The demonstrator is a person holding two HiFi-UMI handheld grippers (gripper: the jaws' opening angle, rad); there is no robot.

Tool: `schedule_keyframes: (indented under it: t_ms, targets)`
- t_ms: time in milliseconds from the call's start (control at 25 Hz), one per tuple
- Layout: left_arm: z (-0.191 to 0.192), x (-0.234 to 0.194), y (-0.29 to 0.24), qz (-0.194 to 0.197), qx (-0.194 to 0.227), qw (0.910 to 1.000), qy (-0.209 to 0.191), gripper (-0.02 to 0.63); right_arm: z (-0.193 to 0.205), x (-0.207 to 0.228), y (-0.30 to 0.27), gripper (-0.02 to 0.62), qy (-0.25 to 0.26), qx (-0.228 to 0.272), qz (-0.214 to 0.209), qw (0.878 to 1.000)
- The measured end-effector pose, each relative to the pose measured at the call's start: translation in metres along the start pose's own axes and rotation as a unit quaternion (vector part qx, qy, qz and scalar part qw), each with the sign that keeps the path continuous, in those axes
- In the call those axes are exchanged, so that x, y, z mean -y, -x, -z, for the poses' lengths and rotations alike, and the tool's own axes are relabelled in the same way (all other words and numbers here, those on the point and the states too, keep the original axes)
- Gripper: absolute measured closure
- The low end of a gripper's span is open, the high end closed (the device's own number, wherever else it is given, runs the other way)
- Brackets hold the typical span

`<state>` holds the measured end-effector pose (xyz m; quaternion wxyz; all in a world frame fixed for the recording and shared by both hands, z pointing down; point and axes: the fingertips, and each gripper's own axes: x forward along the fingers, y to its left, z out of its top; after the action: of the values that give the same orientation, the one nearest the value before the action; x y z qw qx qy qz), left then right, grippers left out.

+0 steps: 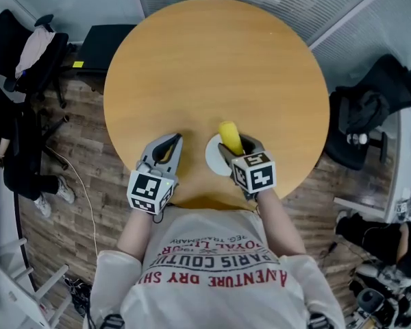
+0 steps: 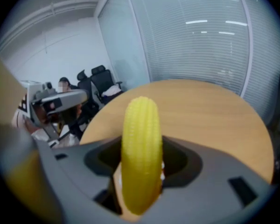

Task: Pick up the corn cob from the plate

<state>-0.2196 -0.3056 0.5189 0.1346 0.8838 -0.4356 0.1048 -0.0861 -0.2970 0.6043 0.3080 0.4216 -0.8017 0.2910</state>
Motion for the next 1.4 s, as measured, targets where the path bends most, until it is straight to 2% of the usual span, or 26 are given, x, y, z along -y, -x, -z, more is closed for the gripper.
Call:
schedule_keyframes:
  t_ms: [200,400,600,720,1120,1400]
  targets:
    - [-0.035,0.007,0.001,0.011,0.027,0.9992,-0.028,0.571,-0.05,-0.007,0.036,0.331,0.024,0.089,0.014,0.996]
    - [-0.068,0.006,0.005,0.013,0.056,0.9972,-0.048,0.571,-0.093,-0.011,0.075,0.331,0.024,0.176,0.027,0.984]
    - [-0.099,0.008,0.01,0.02,0.087,0.9944,-0.056,0.571,-0.127,-0.017,0.116,0.331,0.026,0.279,0.038,0.959]
    - [-0.111,0.012,0.012,0.027,0.101,0.9929,-0.057,0.571,-0.138,-0.02,0.135,0.331,0.038,0.322,0.047,0.945]
    - [-0.126,0.024,0.019,0.043,0.12,0.99,-0.061,0.571,-0.148,-0.028,0.178,0.331,0.054,0.417,0.068,0.905]
    - [-0.128,0.028,0.02,0.047,0.119,0.9902,-0.056,0.571,-0.146,-0.035,0.18,0.331,0.079,0.415,0.074,0.904]
